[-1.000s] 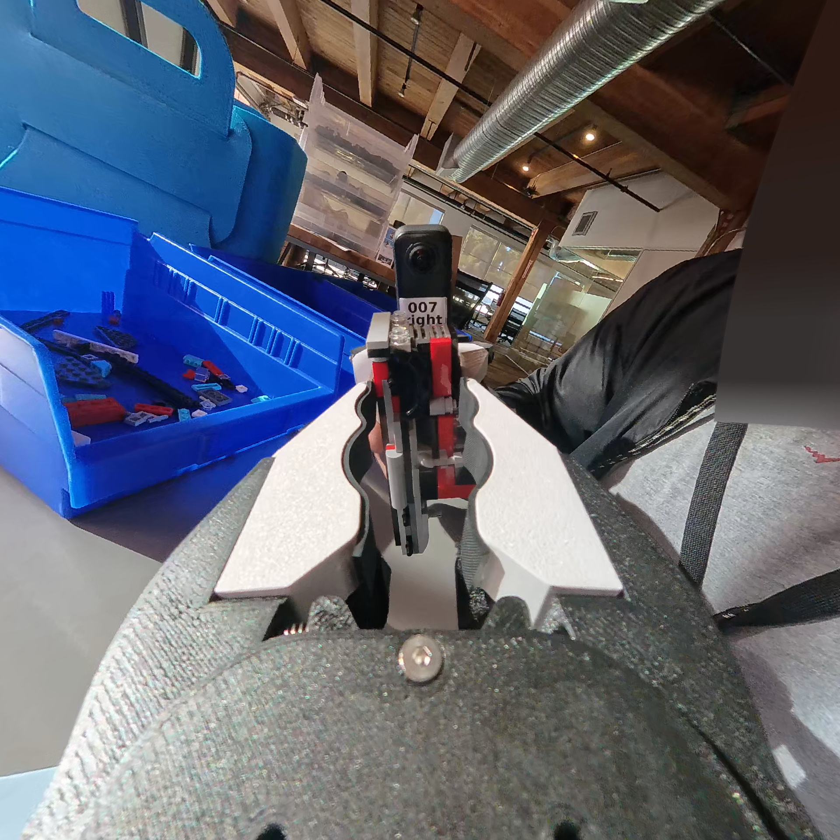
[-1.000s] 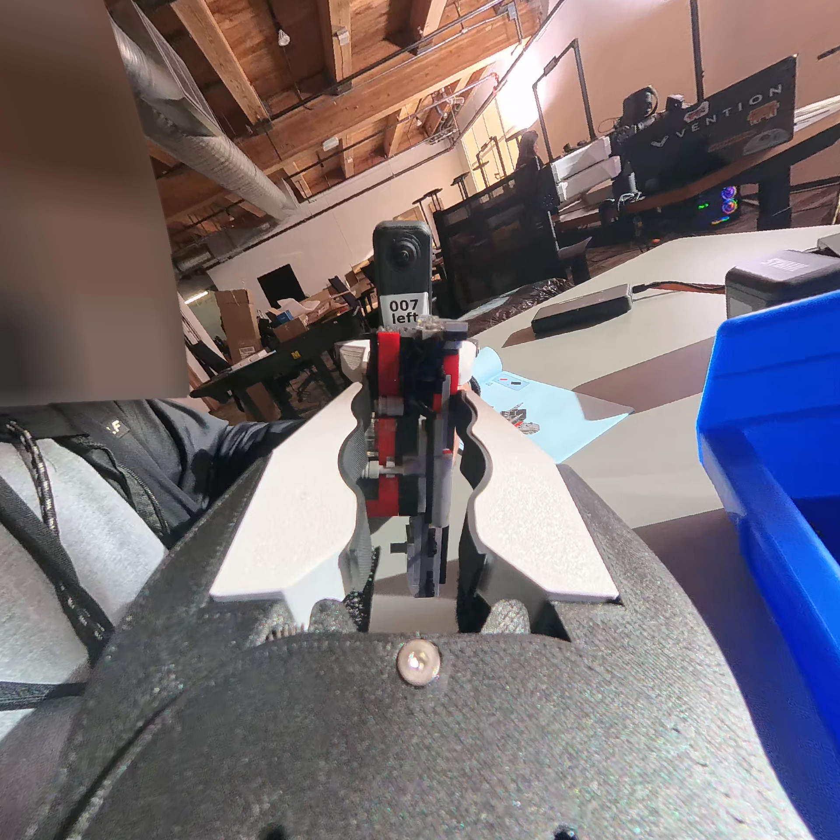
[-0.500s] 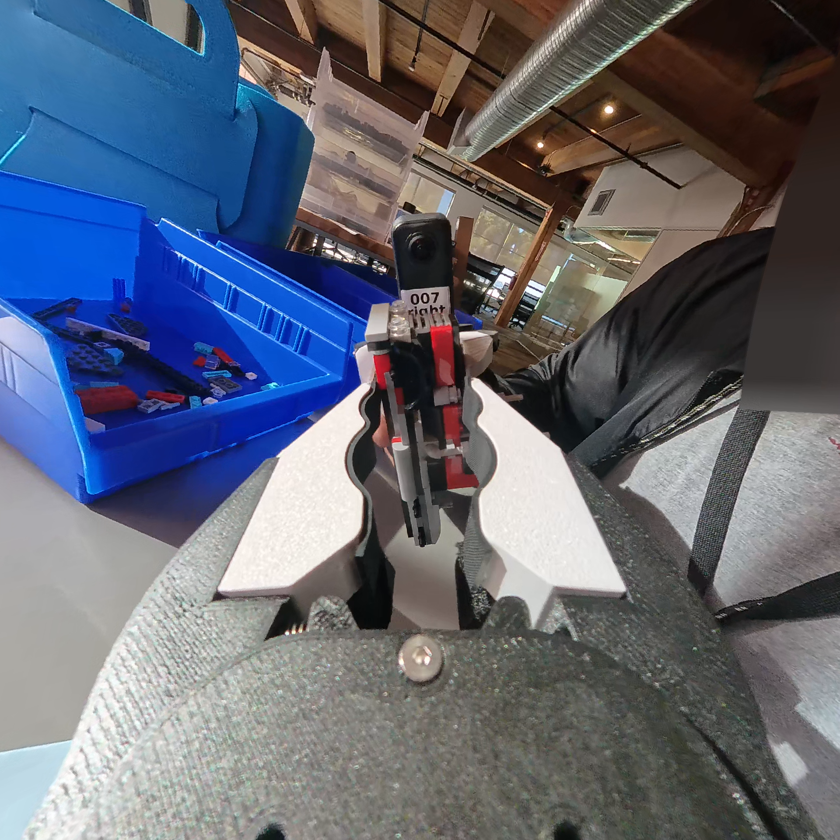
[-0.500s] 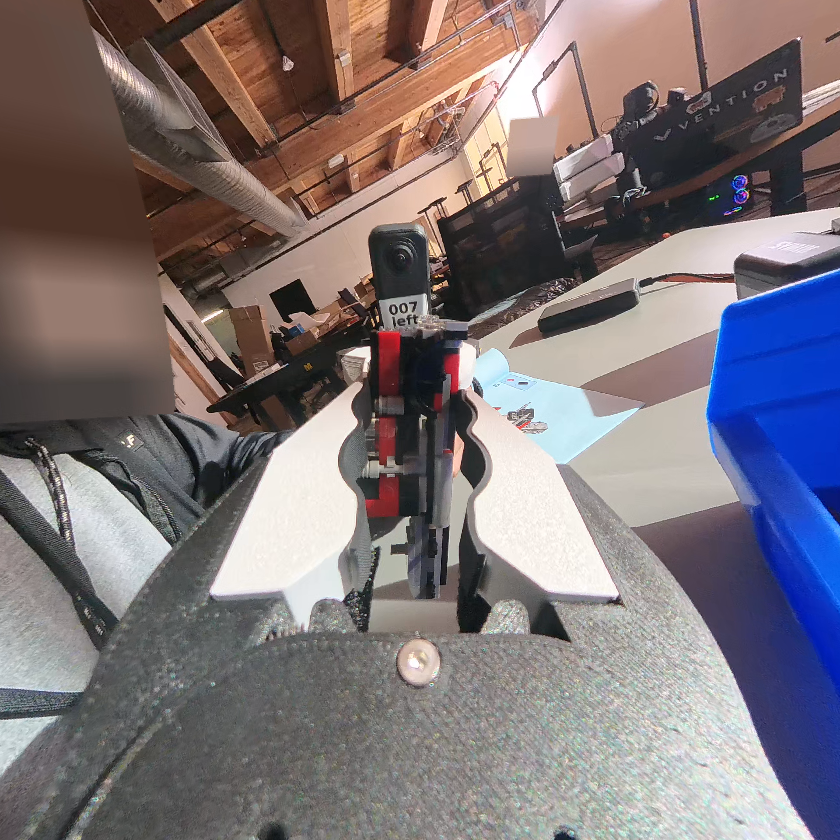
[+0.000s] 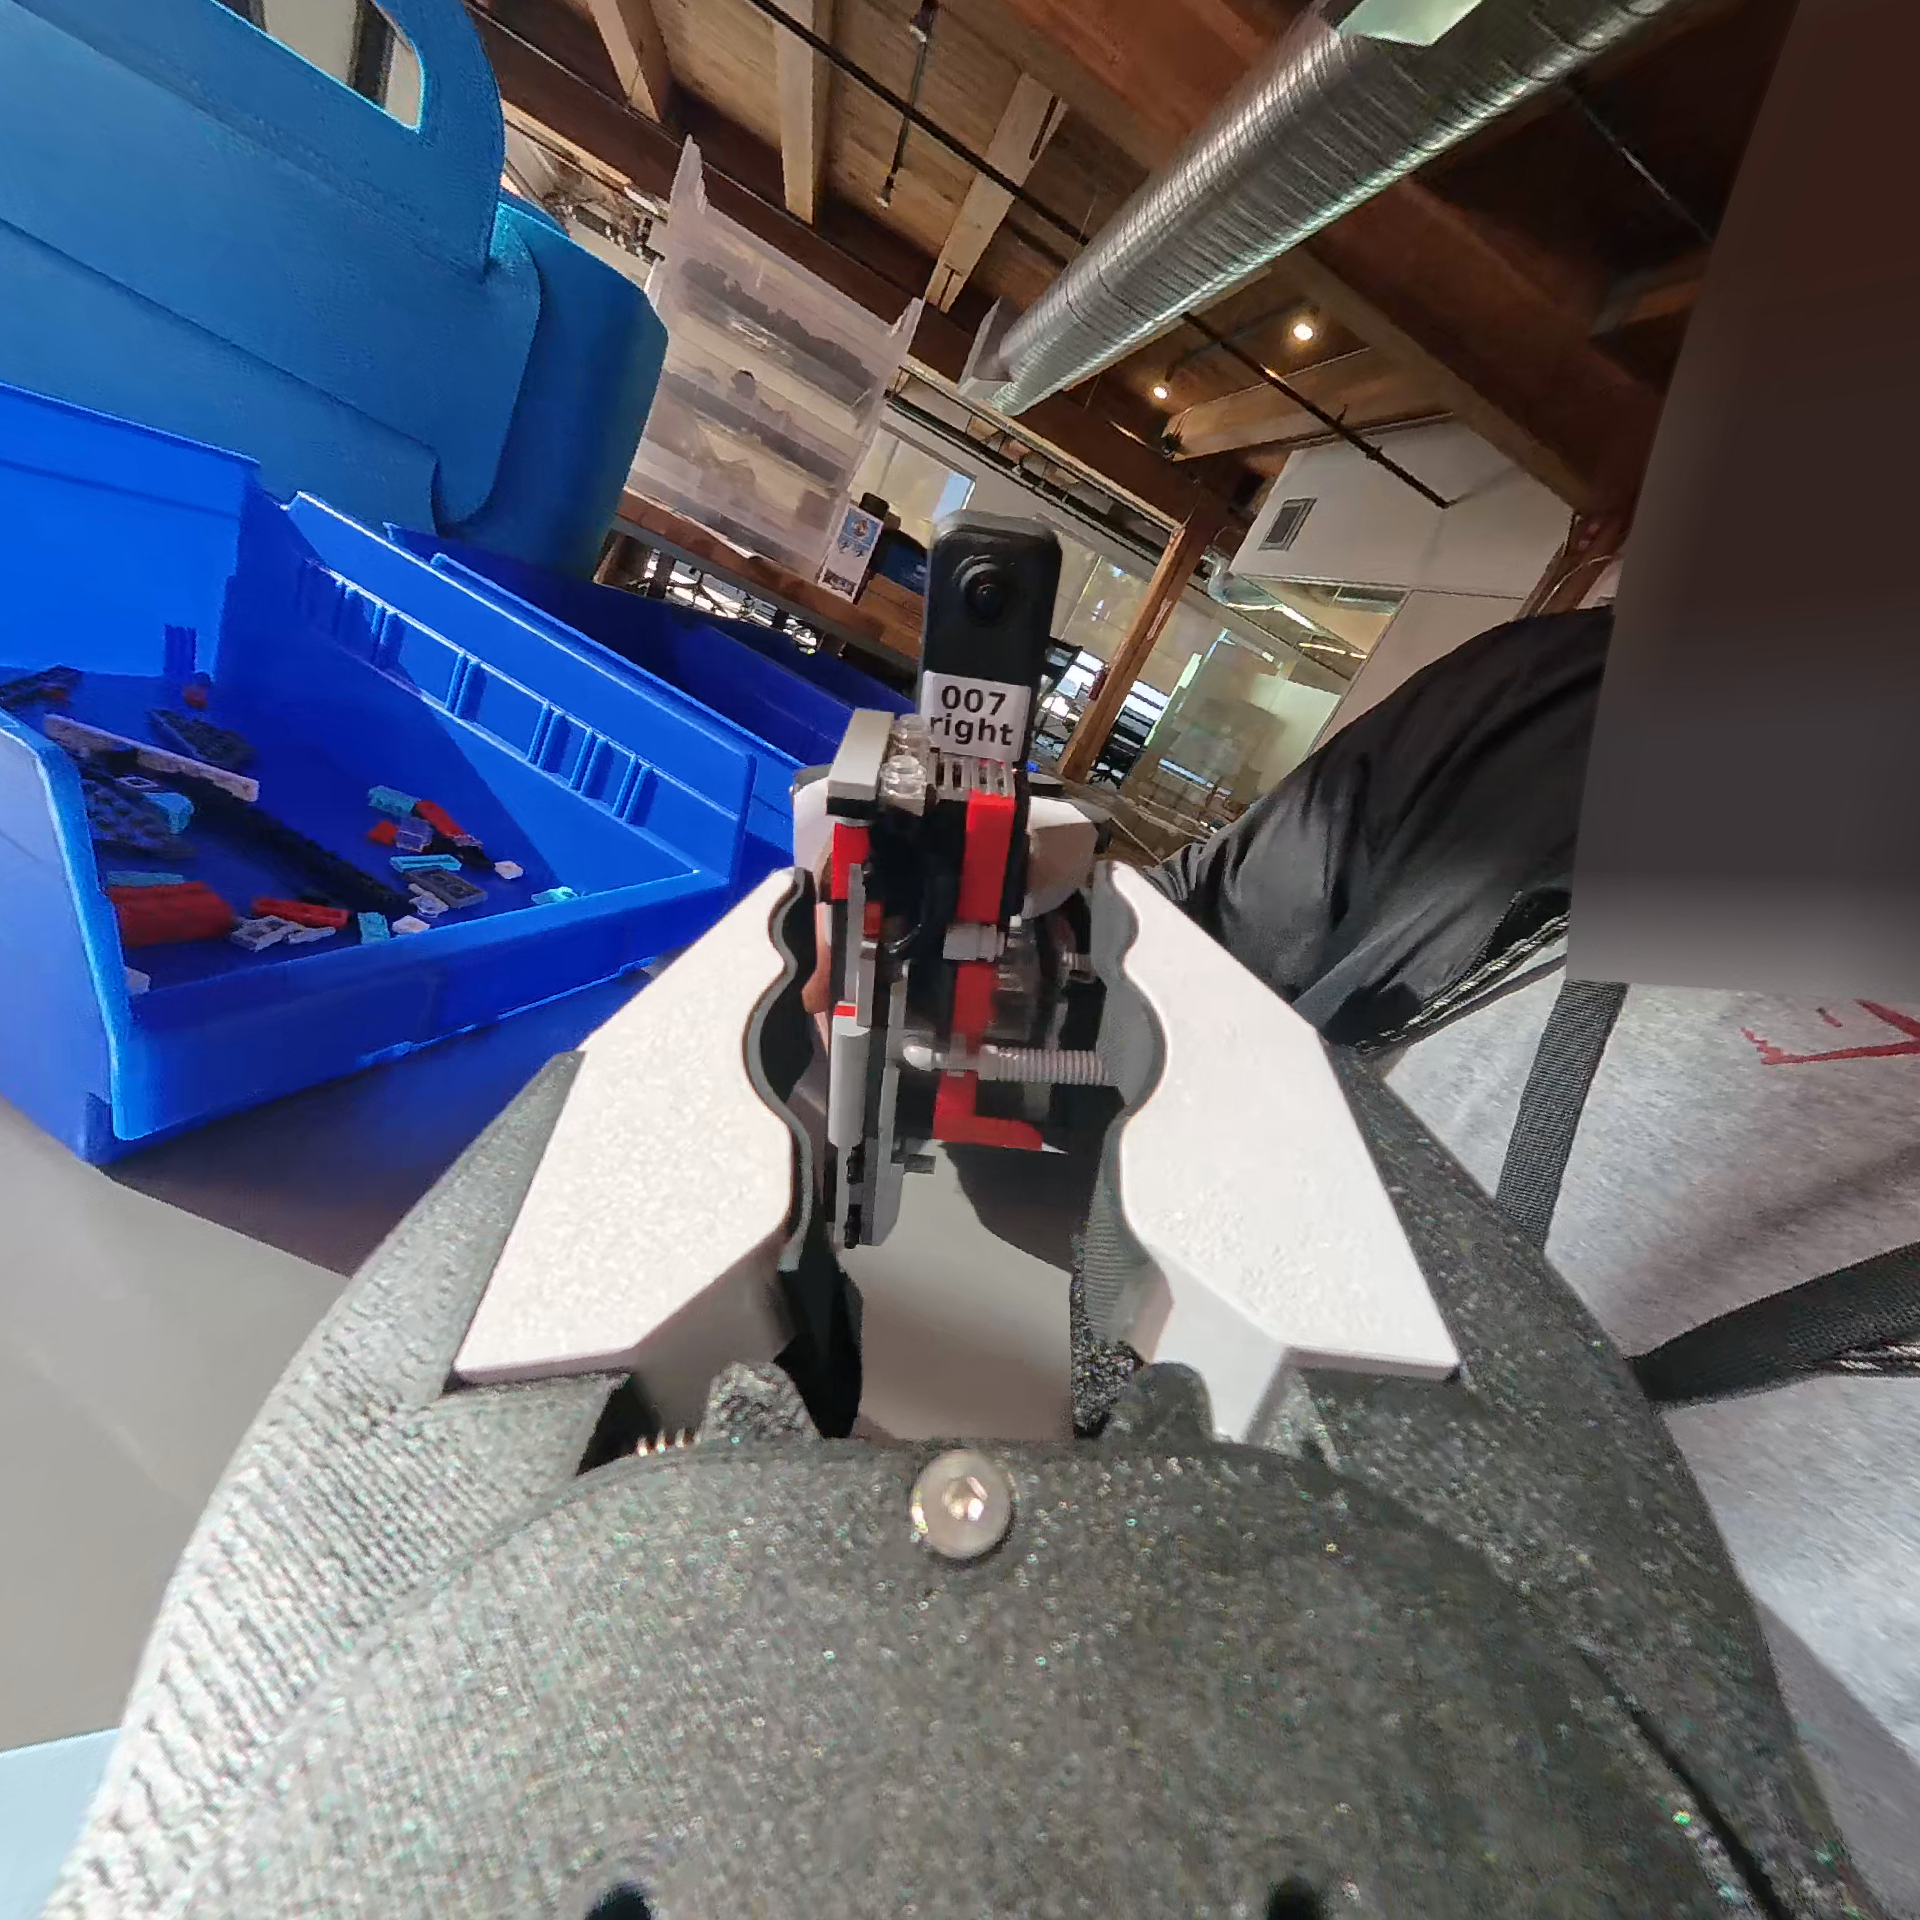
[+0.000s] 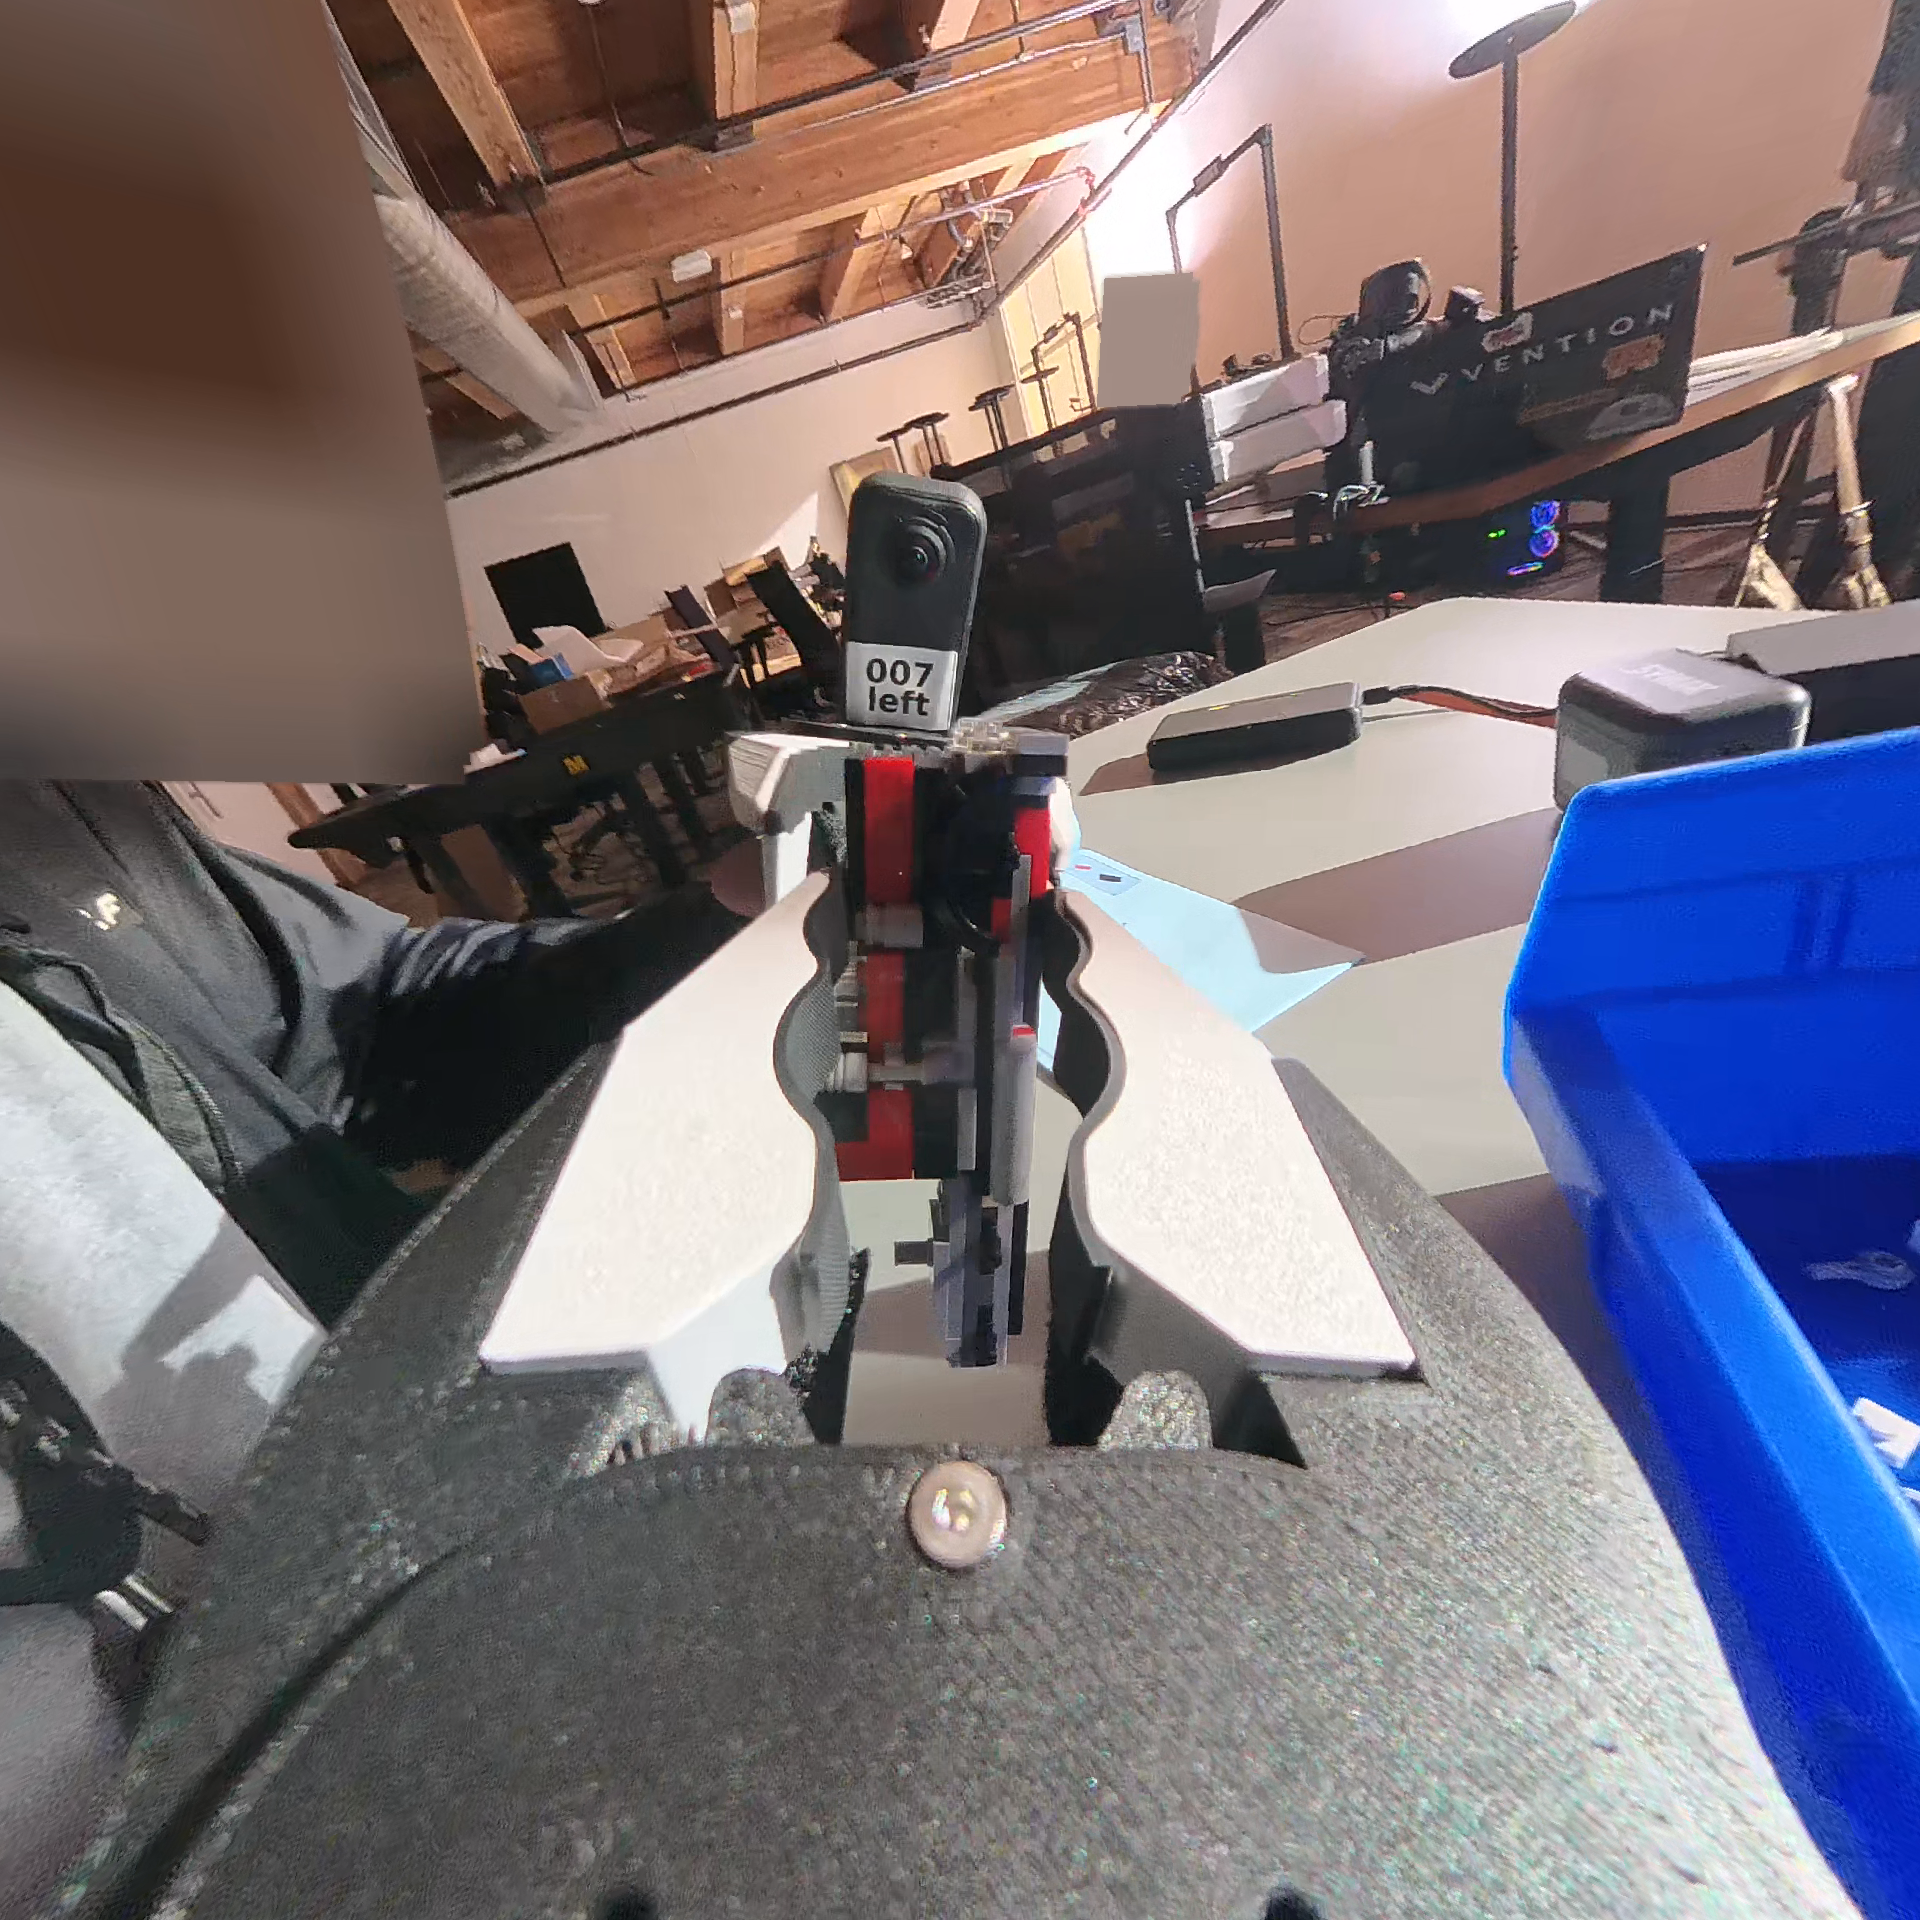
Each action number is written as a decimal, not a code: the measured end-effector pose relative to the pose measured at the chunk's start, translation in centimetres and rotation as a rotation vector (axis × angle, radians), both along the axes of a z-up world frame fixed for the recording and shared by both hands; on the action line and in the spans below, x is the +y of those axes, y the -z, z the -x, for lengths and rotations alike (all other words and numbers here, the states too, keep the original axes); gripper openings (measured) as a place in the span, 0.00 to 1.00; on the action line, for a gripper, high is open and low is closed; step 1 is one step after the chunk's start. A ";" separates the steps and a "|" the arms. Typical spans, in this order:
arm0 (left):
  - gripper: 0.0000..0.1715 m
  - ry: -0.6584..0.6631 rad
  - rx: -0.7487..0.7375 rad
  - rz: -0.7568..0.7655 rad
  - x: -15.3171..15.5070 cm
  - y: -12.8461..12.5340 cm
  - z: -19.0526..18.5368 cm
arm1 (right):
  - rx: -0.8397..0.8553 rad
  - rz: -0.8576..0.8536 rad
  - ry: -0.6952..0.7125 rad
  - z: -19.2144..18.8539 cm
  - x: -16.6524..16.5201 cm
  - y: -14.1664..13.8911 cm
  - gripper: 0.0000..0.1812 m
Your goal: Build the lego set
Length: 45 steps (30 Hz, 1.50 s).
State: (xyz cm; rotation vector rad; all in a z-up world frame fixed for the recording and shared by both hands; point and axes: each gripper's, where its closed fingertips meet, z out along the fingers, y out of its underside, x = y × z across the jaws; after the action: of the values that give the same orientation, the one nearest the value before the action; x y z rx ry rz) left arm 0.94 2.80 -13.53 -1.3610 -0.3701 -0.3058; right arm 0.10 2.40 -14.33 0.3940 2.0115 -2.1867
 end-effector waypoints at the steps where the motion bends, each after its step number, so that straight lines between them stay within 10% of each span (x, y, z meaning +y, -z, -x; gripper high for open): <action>1: 0.31 -0.003 0.003 0.004 0.1 0.1 0.0 | 0.021 -0.012 0.002 -0.1 0.0 0.1 0.21; 45: 0.23 -0.017 0.124 0.030 0.8 0.3 -0.7 | 0.108 -0.037 -0.036 -1.2 0.1 -0.2 0.21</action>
State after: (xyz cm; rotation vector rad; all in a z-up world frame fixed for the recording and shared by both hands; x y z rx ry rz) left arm 1.65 3.59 -13.80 -1.3982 -0.2840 -0.2010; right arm 1.32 2.48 -14.13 0.2465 2.0989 -2.1970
